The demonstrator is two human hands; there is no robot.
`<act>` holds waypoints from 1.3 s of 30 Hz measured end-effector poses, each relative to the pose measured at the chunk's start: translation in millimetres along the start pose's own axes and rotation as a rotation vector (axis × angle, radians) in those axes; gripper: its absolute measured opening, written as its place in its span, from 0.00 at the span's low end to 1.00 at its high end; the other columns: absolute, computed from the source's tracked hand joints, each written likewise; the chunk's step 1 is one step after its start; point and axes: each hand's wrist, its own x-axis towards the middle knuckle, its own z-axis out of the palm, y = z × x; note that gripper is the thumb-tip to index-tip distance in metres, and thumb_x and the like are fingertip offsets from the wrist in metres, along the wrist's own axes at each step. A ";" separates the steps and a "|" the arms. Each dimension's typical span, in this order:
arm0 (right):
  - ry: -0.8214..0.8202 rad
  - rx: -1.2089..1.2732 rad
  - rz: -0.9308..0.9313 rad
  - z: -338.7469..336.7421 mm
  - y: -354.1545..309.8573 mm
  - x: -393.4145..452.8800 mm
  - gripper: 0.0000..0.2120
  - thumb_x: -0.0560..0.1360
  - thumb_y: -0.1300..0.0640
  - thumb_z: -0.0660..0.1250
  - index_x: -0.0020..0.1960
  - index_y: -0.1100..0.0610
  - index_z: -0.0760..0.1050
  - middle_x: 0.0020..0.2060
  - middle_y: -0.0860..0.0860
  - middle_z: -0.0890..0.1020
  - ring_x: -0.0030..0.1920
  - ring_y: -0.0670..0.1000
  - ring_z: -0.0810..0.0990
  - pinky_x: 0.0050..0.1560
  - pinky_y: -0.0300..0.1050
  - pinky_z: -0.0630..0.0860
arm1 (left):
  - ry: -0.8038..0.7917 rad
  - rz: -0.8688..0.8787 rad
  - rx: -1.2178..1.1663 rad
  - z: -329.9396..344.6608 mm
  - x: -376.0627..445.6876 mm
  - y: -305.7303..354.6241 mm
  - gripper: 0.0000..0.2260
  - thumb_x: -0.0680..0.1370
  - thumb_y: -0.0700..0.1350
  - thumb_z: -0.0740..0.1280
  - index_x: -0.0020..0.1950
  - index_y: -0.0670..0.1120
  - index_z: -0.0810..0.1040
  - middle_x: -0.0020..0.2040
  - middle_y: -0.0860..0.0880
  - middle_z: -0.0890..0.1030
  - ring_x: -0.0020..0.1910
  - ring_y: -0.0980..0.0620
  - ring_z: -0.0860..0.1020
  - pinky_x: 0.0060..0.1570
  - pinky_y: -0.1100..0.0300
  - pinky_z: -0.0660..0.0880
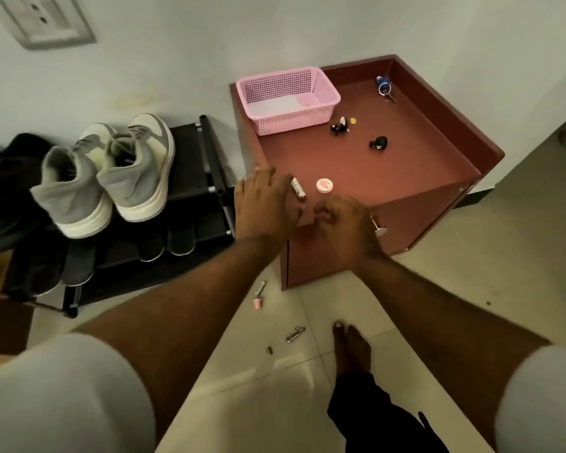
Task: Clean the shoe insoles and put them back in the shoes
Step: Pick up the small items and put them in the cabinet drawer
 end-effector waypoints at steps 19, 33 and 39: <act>-0.919 0.080 -0.331 339.7 -248.5 -164.4 0.05 0.73 0.60 0.68 0.49 0.57 0.80 0.47 0.52 0.80 0.52 0.51 0.75 0.49 0.39 0.67 | -0.354 -1.001 -0.028 -31.1 -331.0 -389.1 0.12 0.79 0.46 0.67 0.61 0.45 0.78 0.61 0.43 0.76 0.60 0.42 0.76 0.57 0.50 0.75; -1.210 -0.198 -0.694 620.6 -257.2 -212.0 0.20 0.75 0.63 0.63 0.65 0.53 0.74 0.72 0.55 0.63 0.69 0.56 0.63 0.65 0.49 0.68 | -0.346 -1.006 -0.041 97.3 -382.0 -602.0 0.26 0.74 0.50 0.73 0.69 0.45 0.72 0.63 0.42 0.73 0.62 0.41 0.72 0.59 0.49 0.73; -1.115 -0.267 -0.701 616.3 -233.4 -231.3 0.13 0.78 0.61 0.58 0.60 0.60 0.75 0.62 0.57 0.72 0.60 0.59 0.73 0.54 0.48 0.71 | -0.382 -0.971 0.014 102.7 -382.5 -587.9 0.14 0.76 0.45 0.68 0.61 0.42 0.79 0.59 0.41 0.74 0.59 0.40 0.75 0.55 0.48 0.76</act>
